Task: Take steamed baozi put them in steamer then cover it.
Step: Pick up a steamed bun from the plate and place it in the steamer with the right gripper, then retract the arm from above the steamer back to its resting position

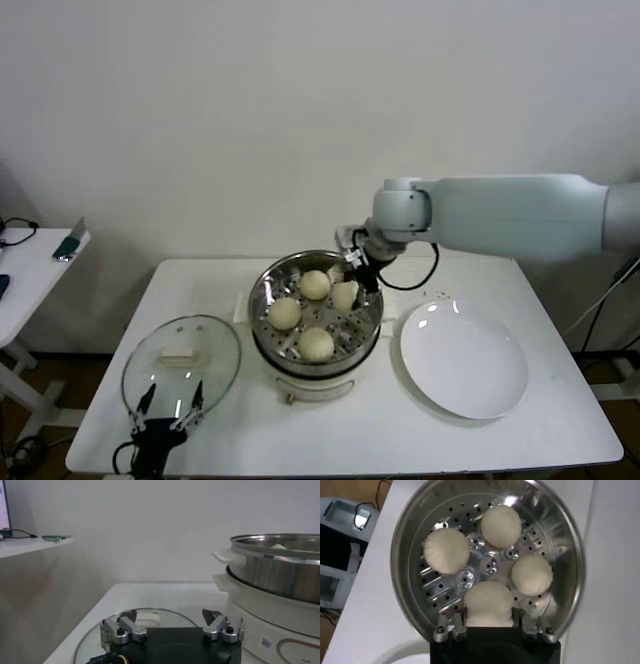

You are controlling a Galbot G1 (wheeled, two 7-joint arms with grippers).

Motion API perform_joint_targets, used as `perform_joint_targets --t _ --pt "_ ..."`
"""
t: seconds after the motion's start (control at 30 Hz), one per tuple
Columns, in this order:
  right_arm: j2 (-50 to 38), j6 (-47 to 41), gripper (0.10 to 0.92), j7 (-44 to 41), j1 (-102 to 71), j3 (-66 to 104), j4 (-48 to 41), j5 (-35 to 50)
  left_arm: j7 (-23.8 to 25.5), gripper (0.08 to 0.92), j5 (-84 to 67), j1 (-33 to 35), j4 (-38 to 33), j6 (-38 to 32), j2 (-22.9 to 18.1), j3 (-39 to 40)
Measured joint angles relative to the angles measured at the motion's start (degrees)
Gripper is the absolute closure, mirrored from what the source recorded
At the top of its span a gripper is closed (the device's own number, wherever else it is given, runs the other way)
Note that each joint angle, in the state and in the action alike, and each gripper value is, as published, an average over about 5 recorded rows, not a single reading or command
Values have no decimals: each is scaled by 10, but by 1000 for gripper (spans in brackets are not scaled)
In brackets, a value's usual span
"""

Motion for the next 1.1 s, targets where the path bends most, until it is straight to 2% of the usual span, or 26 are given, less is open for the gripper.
perform_joint_targets --t 0.57,0.87,1.1 --pt "16 -27 407 30 -57 10 -15 -26 0 177 -1 -1 0 0 -1 -1" --pt "9 -19 220 28 -52 27 -19 -12 0 177 -3 -1 -1 0 -1 -2" --pt "-21 -7 203 27 -39 62 -18 30 0 177 -6 -1 -4 1 -1 -3"
